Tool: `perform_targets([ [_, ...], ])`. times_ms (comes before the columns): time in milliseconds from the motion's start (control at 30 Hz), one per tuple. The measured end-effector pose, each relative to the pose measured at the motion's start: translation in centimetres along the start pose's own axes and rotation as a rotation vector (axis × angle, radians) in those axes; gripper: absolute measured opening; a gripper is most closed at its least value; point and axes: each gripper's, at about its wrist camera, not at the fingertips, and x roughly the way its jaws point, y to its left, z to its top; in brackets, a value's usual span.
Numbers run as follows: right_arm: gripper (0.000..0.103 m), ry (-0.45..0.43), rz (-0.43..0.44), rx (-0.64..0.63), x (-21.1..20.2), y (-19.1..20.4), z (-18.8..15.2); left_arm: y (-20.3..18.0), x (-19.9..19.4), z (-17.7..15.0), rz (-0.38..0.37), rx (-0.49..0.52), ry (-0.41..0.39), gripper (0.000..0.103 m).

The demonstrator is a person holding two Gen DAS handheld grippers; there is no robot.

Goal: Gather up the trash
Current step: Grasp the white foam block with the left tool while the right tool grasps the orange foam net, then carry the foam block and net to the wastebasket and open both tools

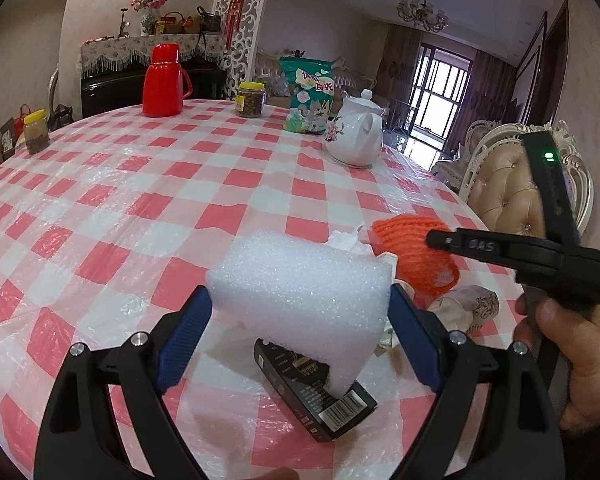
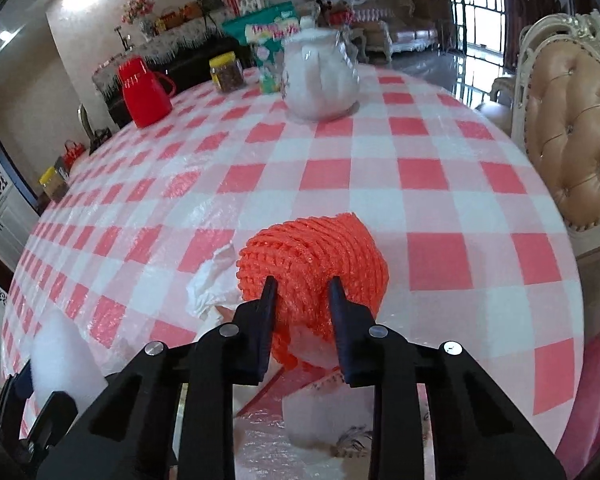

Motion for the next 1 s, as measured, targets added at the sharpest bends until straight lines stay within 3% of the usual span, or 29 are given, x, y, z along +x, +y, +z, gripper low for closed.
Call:
perform_targets([
  [400, 0.027, -0.141, -0.017, 0.046, -5.7, -3.4, -0.8, -1.1, -0.8, 0.0, -0.001, 0.017, -0.026, 0.085],
  [667, 0.027, -0.184, -0.031, 0.079, -8.4, -5.6, -1.6, -2.3, -1.7, 0.3, -0.001, 0.034, -0.042, 0.085],
  [1000, 0.027, -0.243, -0.103, 0.122, -13.3, -9.8, -4.6, -6.3, -2.3, 0.4, -0.068, 0.094, -0.041, 0.085],
])
